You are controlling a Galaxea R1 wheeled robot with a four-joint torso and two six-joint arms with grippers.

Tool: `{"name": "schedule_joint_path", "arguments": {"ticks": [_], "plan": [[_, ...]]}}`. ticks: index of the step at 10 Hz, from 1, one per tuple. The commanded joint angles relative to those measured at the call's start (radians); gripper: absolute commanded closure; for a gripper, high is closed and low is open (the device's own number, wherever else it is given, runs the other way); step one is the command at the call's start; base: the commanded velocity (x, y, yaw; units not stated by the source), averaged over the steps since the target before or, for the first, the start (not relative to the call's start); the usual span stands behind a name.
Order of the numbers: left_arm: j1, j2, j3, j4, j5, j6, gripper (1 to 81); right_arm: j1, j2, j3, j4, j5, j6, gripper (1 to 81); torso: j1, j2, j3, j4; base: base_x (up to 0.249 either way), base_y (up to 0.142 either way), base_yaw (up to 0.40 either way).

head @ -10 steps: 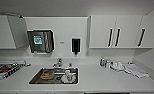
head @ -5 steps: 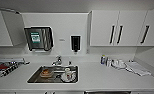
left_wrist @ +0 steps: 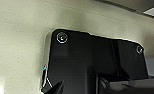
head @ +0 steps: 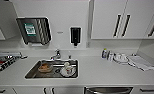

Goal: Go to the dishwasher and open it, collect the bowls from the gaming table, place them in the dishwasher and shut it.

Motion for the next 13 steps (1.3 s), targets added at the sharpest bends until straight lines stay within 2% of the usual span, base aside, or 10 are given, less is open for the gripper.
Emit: {"name": "schedule_joint_path", "arguments": {"ticks": [1, 4, 8, 11, 13], "plan": [[-0.044, -0.031, 0.009, 0.003, 0.049, 0.006, 1.0, 0.099, -0.051, 0.037, 0.012, -0.039, 0.027, 1.0, 0.063, -0.097, 0.002, 0.0, 0.0, 0.0, 0.0], [-0.044, -0.045, 0.028, 0.003, 0.048, -0.002, 1.0, 0.145, -0.051, 0.048, 0.012, -0.039, 0.095, 1.0, 0.117, -0.184, -0.028, 0.0, 0.0, 0.0, 0.0], [-0.044, -0.05, 0.028, 0.001, 0.048, -0.003, 1.0, 0.215, -0.081, 0.109, 0.01, -0.044, 0.155, 1.0, 0.21, -0.332, -0.029, 0.0, 0.0, 0.0, 0.0], [-0.044, -0.044, 0.028, 0.003, 0.048, -0.002, 1.0, 0.229, -0.129, 0.132, 0.01, -0.044, 0.187, 1.0, 0.278, -0.442, -0.029, 0.0, 0.0, 0.0, 0.0], [-0.044, -0.042, 0.028, 0.003, 0.048, -0.002, 1.0, 0.231, -0.147, 0.127, 0.01, -0.042, 0.218, 1.0, 0.323, -0.512, -0.099, 0.0, 0.0, 0.0, 0.0]]}}
